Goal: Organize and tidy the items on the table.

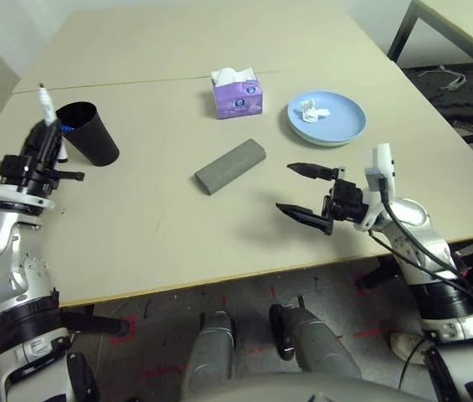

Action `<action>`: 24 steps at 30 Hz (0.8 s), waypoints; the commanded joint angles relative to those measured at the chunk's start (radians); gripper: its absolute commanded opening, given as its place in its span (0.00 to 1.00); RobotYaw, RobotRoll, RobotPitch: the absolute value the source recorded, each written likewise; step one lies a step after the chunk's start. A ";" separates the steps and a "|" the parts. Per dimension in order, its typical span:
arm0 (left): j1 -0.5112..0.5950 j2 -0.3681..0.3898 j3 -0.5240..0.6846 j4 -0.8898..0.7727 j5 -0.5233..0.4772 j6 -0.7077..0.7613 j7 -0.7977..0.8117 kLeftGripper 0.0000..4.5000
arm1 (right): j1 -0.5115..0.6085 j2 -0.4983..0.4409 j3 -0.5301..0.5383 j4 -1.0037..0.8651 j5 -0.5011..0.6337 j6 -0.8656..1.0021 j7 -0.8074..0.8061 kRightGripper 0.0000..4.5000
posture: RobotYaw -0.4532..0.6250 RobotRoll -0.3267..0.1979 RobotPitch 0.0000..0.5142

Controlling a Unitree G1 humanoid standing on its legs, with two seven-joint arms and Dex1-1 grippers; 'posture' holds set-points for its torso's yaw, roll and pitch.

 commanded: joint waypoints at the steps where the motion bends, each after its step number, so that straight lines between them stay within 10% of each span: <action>1: -0.071 0.039 -0.027 0.099 0.028 -0.043 0.003 0.06 | 0.002 -0.004 0.008 0.025 -0.020 -0.005 0.003 1.00 | 0.36 0.62 0.34; 13: -0.413 0.175 -0.147 0.685 0.127 -0.277 -0.081 0.06 | 0.052 -0.033 0.003 -0.035 -0.021 0.009 0.007 1.00 | 0.31 0.62 0.35; 24: -0.496 0.223 -0.196 0.946 0.181 -0.365 -0.085 0.06 | 0.083 -0.045 0.004 -0.082 -0.008 0.039 -0.007 1.00 | 0.30 0.62 0.37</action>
